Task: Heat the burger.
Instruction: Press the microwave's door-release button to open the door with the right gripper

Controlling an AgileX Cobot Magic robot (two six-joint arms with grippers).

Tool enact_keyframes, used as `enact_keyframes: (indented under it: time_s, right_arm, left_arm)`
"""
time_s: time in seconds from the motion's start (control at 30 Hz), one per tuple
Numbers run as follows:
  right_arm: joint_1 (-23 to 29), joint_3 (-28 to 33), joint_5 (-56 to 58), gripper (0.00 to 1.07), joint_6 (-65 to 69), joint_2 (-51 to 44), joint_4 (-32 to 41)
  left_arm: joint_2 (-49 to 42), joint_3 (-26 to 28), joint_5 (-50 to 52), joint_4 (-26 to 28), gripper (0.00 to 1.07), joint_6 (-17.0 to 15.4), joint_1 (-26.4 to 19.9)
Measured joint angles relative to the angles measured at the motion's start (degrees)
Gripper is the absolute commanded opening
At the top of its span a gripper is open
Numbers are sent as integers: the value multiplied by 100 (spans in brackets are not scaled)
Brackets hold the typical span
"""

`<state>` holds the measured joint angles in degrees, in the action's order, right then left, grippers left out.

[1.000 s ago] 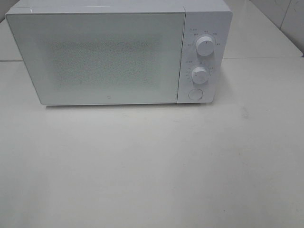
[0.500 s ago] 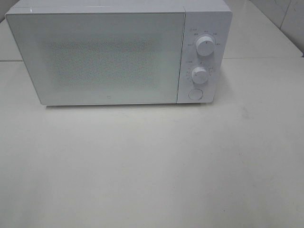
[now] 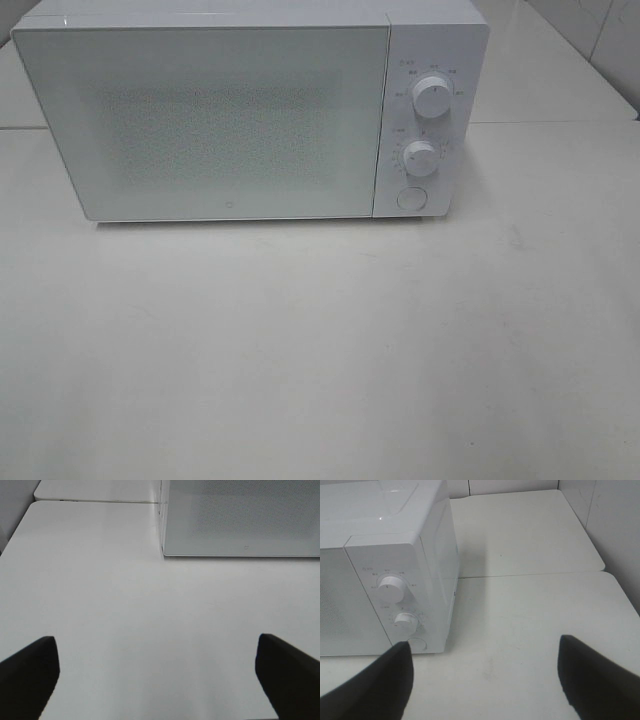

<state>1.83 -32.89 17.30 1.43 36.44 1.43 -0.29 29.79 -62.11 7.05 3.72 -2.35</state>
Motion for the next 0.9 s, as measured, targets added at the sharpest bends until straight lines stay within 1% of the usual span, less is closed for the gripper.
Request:
enact_keyframes:
  time_s: [0.27, 0.33, 0.37, 0.4, 0.47, 0.5, 0.57, 0.6, 0.83, 0.9]
  right_arm:
    - [0, 29, -796, 76, 0, 590, -92]
    - [0, 212, -1352, 76, 0, 756, -92]
    - [0, 212, -1352, 76, 0, 756, -92]
    - [0, 407, -1839, 76, 0, 865, -92]
    - [0, 493, -2023, 76, 0, 900, -92]
    - [0, 676, -2464, 76, 0, 997, -92]
    - [0, 756, -2676, 76, 0, 1049, -92]
    - [0, 888, -3008, 76, 0, 1163, -92]
    - [0, 1031, -3489, 76, 0, 1673, -86]
    - [0, 1077, -3810, 76, 0, 1971, -80]
  left_arm:
    - [0, 0, 0, 0, 100, 0, 0]
    - [0, 0, 0, 0, 100, 0, 0]
    - [0, 0, 0, 0, 100, 0, 0]
    - [0, 0, 0, 0, 100, 0, 0]
    - [0, 0, 0, 0, 100, 0, 0]
    - [0, 0, 0, 0, 100, 0, 0]
    - [0, 0, 0, 0, 100, 0, 0]
    - [0, 0, 0, 0, 100, 0, 0]
    - [0, 0, 0, 0, 100, 0, 0]
    - [0, 0, 0, 0, 100, 0, 0]
